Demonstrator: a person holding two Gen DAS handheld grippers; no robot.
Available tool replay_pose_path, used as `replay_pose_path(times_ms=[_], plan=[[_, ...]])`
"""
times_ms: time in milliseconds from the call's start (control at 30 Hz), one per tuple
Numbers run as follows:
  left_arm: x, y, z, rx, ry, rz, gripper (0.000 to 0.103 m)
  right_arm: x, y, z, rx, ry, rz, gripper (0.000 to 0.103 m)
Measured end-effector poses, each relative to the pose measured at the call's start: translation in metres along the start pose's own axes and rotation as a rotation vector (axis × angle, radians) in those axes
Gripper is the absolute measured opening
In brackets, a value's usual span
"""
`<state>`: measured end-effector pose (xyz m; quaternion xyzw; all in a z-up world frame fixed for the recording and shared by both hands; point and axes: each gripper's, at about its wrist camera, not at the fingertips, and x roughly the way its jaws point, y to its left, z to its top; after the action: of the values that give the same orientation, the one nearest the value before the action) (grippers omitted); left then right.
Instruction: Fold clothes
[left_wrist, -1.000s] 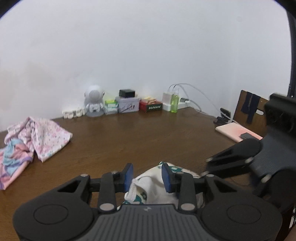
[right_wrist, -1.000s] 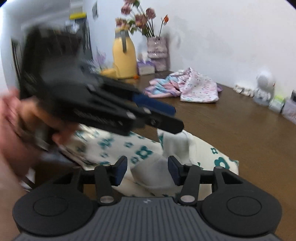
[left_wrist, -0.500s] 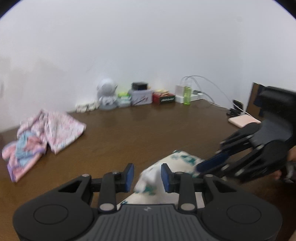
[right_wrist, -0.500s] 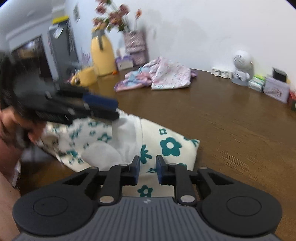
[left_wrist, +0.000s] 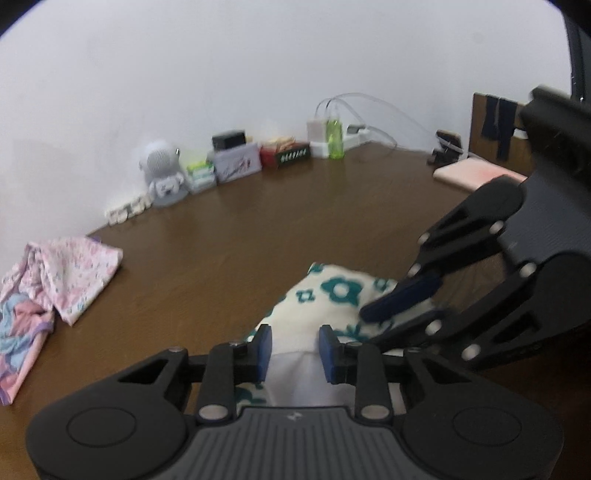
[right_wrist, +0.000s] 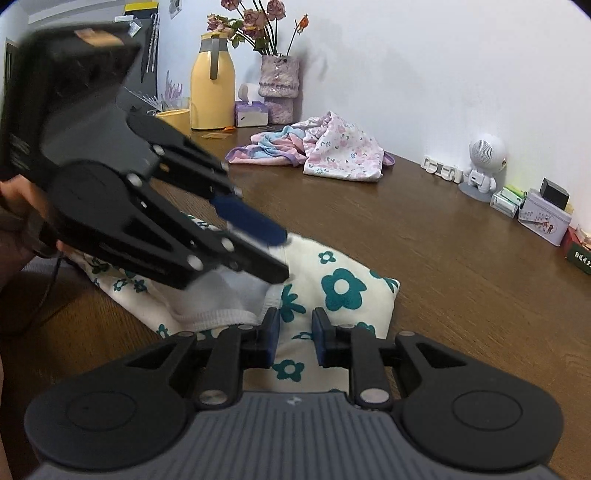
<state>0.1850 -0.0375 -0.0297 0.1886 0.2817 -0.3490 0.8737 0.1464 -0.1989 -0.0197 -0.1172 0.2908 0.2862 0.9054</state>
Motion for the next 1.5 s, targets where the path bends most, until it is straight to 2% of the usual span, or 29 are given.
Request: replay_pose_path(times_ms=[200,367,733,867,967,1167,1333,1400,1500], plan=[[0.006,0.013,-0.010,-0.059,0.002,-0.036,0.027,-0.020,-0.014,0.002,0.085,-0.016,0.088,0.024],[0.005,0.017,-0.014,-0.082,-0.009,-0.053,0.027,-0.011,-0.008,-0.004,0.042,0.024,0.054,0.025],[0.004,0.017,-0.016,-0.094,-0.019,-0.052,0.028,-0.013,0.008,-0.003,-0.020,0.028,-0.013,0.027],[0.004,0.015,-0.017,-0.092,-0.019,-0.047,0.028,-0.024,0.003,-0.003,0.037,0.053,-0.026,0.027],[0.002,0.015,-0.017,-0.092,-0.021,-0.043,0.028,-0.018,-0.001,-0.011,0.065,0.087,-0.029,0.027],[-0.008,0.016,-0.015,-0.095,-0.044,-0.032,0.028,-0.020,-0.001,-0.013,0.081,0.077,-0.026,0.033],[-0.038,0.016,-0.012,-0.099,-0.107,-0.004,0.054,-0.046,-0.013,-0.013,0.171,-0.004,-0.015,0.059],[-0.052,0.011,-0.014,-0.085,-0.126,0.013,0.070,-0.050,-0.020,-0.015,0.214,-0.022,-0.019,0.070],[-0.070,0.004,-0.020,-0.064,-0.150,0.033,0.085,-0.054,-0.032,-0.021,0.285,-0.039,-0.021,0.079]])
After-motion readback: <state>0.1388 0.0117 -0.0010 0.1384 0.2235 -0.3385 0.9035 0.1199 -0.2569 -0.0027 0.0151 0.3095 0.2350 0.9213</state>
